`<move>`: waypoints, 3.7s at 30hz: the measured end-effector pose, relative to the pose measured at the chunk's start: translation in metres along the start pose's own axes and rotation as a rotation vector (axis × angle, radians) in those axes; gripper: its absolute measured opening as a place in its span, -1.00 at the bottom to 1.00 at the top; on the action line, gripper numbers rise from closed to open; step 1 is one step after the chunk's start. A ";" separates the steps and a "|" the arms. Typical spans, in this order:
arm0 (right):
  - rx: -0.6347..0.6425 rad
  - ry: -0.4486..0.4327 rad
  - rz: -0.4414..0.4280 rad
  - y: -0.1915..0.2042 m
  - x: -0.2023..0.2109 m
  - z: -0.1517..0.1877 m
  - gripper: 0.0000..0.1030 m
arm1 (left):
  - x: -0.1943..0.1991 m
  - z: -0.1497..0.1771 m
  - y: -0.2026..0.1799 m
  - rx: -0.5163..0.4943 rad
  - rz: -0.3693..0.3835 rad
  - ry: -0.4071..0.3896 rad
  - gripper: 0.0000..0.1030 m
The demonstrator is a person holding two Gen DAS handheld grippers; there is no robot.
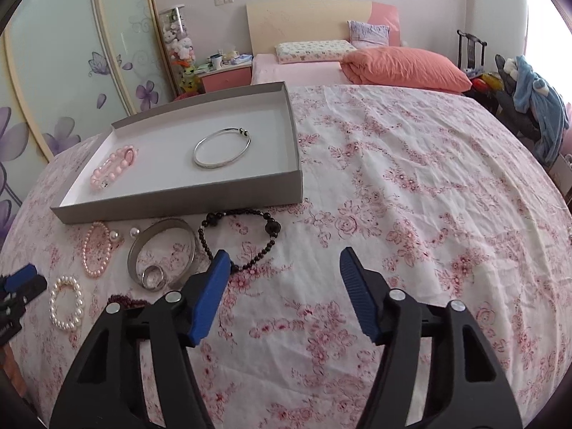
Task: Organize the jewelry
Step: 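Withdraw both tools from the tray back toward the remaining jewelry, then grasp the white pearl bracelet with the left tool while the right grasps the black bead bracelet, then carry both bracelets into the tray and open both tools to release them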
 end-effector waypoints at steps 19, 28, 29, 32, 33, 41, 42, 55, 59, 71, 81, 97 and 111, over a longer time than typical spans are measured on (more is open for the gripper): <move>0.032 0.034 0.061 0.002 -0.022 -0.001 -0.76 | -0.016 0.011 -0.013 -0.066 -0.025 0.055 0.09; 0.023 0.036 0.055 -0.001 -0.021 -0.001 -0.76 | -0.020 0.013 -0.019 -0.095 -0.025 0.075 -0.18; 0.023 0.036 0.055 -0.001 -0.021 -0.001 -0.76 | -0.021 0.013 -0.020 -0.098 -0.024 0.076 -0.21; 0.022 0.036 0.054 0.000 -0.021 -0.002 -0.76 | -0.021 0.012 -0.020 -0.102 -0.021 0.075 -0.35; 0.022 0.036 0.054 0.000 -0.021 -0.002 -0.76 | -0.021 0.012 -0.020 -0.102 -0.021 0.074 -0.48; 0.018 0.036 0.042 0.000 -0.021 -0.002 -0.76 | -0.021 0.008 -0.005 -0.084 -0.058 0.066 -0.80; 0.016 0.035 0.036 0.000 -0.021 -0.002 -0.76 | -0.020 0.009 -0.002 -0.079 -0.061 0.065 -0.80; 0.008 -0.025 -0.023 0.001 0.000 -0.005 -0.77 | -0.010 0.002 0.034 0.012 -0.111 0.049 -0.80; 0.007 -0.052 -0.051 0.004 0.009 -0.008 -0.77 | -0.007 -0.002 0.034 0.026 -0.107 0.034 -0.80; 0.021 -0.099 -0.119 0.022 0.032 -0.011 -0.77 | 0.010 -0.015 0.028 0.048 -0.064 -0.028 -0.80; 0.028 -0.155 -0.140 0.027 0.053 -0.012 -0.77 | 0.023 -0.025 0.023 0.076 -0.012 -0.088 -0.80; 0.078 -0.262 -0.161 0.043 0.086 -0.019 -0.77 | 0.054 -0.045 -0.007 0.048 0.041 -0.195 -0.80; 0.101 -0.331 -0.193 0.058 0.108 -0.026 -0.77 | 0.069 -0.058 -0.021 0.029 0.065 -0.247 -0.80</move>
Point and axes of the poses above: each gripper's, at about its wrist camera, not at the fingertips, and x roughly against the way its jaws point, y to its left, z to its underside, the point moved 8 cm from there along -x, roughly the way its jaws point, and after that the axes turned 7 degrees about z, right-handed, at the moved point
